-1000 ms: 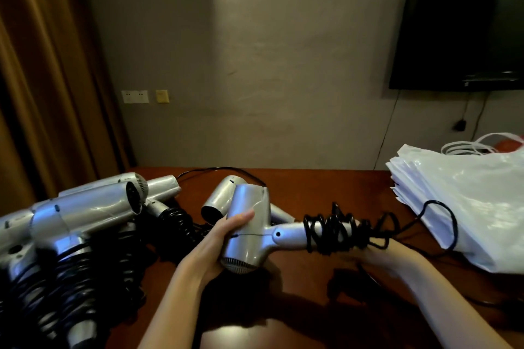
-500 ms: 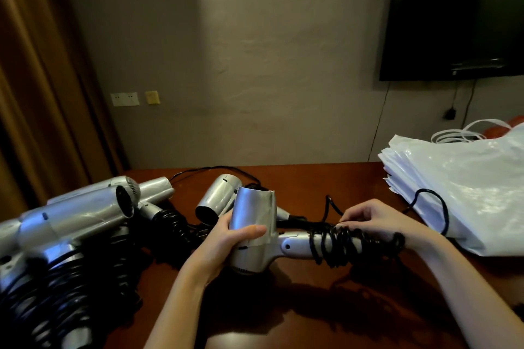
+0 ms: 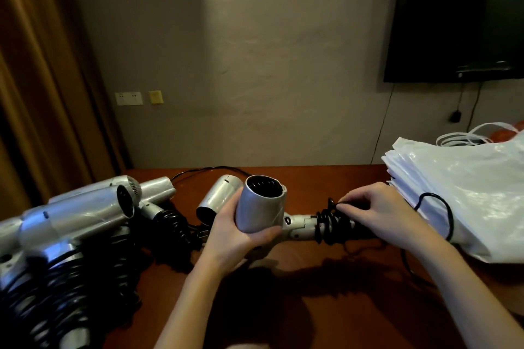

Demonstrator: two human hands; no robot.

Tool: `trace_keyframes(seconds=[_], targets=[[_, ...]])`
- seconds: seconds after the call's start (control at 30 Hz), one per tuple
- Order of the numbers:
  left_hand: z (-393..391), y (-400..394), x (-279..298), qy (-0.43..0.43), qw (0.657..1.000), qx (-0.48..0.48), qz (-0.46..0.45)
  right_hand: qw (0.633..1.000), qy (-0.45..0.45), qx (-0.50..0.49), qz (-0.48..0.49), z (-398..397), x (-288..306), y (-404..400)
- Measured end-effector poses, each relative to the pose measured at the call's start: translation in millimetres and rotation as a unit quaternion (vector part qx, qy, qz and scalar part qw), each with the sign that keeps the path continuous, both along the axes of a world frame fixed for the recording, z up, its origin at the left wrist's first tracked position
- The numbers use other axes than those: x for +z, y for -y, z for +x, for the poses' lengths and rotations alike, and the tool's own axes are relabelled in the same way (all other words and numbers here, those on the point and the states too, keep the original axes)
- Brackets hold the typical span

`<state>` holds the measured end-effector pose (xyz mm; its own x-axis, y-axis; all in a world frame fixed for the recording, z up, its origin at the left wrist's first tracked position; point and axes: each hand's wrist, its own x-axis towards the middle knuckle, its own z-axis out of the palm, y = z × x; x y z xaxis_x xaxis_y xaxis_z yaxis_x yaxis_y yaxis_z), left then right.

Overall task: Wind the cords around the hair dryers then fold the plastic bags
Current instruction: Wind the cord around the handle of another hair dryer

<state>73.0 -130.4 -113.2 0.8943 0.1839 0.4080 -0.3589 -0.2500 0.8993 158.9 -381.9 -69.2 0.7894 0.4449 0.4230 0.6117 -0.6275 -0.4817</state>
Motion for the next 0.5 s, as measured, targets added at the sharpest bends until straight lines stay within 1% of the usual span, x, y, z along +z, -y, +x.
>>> trace_keyframes(seconds=[0.1,0.17,0.23,0.37,0.5], targets=[[-0.4,-0.1,0.1,0.031,0.998,0.04,0.034,0.997,0.026,-0.014,0.071,-6.9,-4.0,-12.4],[-1.1,-0.3,1.1,0.051,0.996,0.062,0.042,0.993,0.02,-0.014,0.115,-13.6,-6.4,-22.8],[-0.8,-1.6,0.5,0.058,0.995,0.079,0.029,0.991,-0.003,-0.008,0.131,-19.9,-12.1,-34.7],[1.7,-5.5,-3.7,0.052,0.996,0.069,-0.026,0.992,-0.026,0.019,0.126,-25.9,-25.6,-49.4],[0.7,-7.3,-1.9,0.066,0.993,0.089,-0.039,0.979,-0.044,0.024,0.196,-29.3,-24.6,-49.5]])
